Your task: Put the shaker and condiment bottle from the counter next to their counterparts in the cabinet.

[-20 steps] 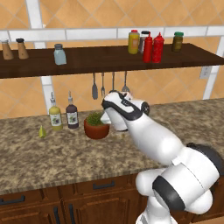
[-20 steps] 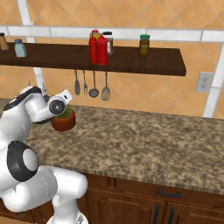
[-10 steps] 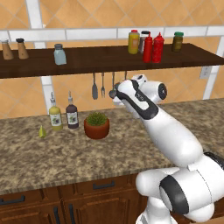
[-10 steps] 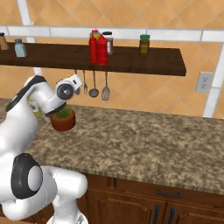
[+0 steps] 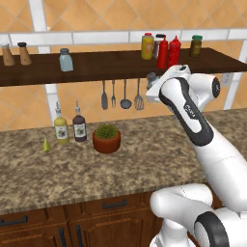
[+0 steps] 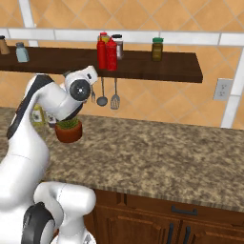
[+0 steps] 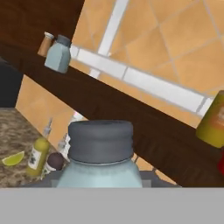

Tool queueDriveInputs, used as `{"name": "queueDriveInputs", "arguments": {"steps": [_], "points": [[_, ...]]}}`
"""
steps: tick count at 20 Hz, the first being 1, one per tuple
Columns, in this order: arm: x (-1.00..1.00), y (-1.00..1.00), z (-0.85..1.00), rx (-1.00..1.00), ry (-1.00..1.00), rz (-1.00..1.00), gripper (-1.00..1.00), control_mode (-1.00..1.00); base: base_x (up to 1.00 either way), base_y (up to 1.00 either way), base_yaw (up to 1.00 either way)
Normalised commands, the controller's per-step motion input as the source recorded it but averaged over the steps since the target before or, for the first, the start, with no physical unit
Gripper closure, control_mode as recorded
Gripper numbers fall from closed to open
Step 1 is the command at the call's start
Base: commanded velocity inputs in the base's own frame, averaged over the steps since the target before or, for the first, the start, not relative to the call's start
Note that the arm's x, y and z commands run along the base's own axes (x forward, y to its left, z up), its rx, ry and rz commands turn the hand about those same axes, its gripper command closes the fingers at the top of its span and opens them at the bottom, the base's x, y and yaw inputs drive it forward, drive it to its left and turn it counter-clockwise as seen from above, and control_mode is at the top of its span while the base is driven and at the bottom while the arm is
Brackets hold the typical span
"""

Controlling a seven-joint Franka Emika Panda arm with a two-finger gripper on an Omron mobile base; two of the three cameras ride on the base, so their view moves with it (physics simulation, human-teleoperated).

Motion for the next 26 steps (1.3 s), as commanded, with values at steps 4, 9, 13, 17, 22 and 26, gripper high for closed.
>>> {"name": "queueDriveInputs", "arguments": {"steps": [4,9,13,17,22,26], "points": [[-0.78,0.02,0.22,0.00,-0.03,0.01,1.00,-1.00,0.00,0.00,0.00],[-0.02,0.08,0.50,0.11,0.06,0.05,1.00,-1.00,0.00,0.00,0.00],[0.00,0.00,0.87,0.30,0.11,0.07,1.00,-1.00,0.00,0.00,0.00],[-0.01,0.24,0.04,0.17,0.01,0.14,1.00,-1.00,0.00,0.00,0.00],[0.00,0.62,-0.13,0.09,-0.05,0.20,1.00,-1.00,0.00,0.00,0.00],[0.00,0.27,0.04,0.17,-0.18,0.01,1.00,-1.00,0.00,0.00,0.00]]}}
